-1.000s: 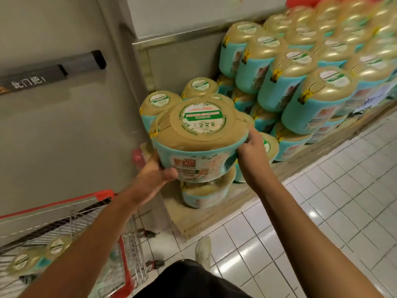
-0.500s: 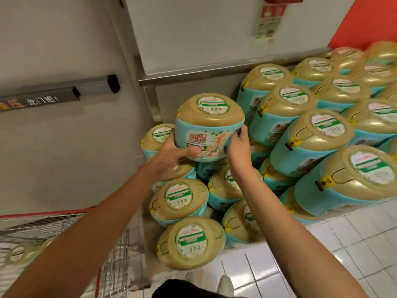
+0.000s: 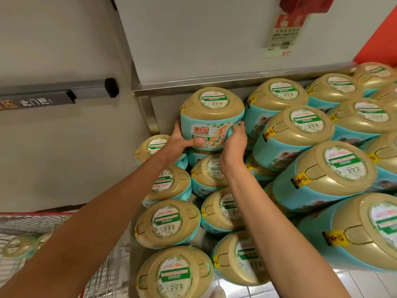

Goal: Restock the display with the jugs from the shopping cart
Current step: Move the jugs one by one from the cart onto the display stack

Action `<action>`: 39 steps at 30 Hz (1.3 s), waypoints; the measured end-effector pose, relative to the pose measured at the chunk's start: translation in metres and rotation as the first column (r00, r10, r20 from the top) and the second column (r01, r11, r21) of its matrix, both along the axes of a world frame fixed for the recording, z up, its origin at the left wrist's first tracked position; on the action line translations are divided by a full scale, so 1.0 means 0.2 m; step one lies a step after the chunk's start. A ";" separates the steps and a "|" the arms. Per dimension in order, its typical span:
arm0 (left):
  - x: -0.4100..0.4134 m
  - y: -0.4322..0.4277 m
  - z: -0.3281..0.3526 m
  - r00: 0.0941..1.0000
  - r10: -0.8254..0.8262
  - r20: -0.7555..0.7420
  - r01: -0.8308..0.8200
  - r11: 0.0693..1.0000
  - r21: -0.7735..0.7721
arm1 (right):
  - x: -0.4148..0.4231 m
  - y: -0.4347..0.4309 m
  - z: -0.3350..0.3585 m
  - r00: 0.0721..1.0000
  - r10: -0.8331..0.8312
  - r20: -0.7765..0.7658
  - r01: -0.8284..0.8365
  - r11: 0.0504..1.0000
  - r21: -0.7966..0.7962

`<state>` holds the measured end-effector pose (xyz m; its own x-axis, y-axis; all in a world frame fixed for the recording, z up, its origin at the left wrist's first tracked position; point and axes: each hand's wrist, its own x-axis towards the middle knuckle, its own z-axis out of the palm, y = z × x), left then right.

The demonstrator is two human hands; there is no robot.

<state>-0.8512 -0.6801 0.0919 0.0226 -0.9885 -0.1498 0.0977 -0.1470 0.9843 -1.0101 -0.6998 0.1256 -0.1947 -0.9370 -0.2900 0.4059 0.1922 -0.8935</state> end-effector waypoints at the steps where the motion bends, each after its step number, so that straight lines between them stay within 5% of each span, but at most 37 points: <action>1: 0.00 -0.01 0.00 1.000 -0.007 0.002 0.007 1.000 -0.004 | 0.00 0.00 -0.01 1.000 -0.004 -0.027 0.004 1.000 -0.006; 10: -0.02 -0.04 -0.07 0.988 -0.001 0.152 0.004 1.000 -0.017 | 0.08 0.08 -0.10 0.909 -0.248 -0.335 0.221 0.968 -0.119; 20: -0.05 -0.02 -0.08 0.982 0.095 0.162 -0.095 0.995 -0.011 | 0.06 0.17 -0.13 0.842 -0.178 -0.509 0.114 0.981 -0.155; 31: 0.04 0.29 0.05 0.958 0.205 0.198 -0.212 0.977 0.015 | -0.07 0.49 -0.08 0.886 -0.135 -0.445 0.121 0.991 -0.058; 39: 0.15 1.00 0.17 0.989 0.140 0.041 -0.139 0.990 -0.023 | -0.08 1.03 0.01 0.929 -0.094 -0.357 0.048 0.990 -0.135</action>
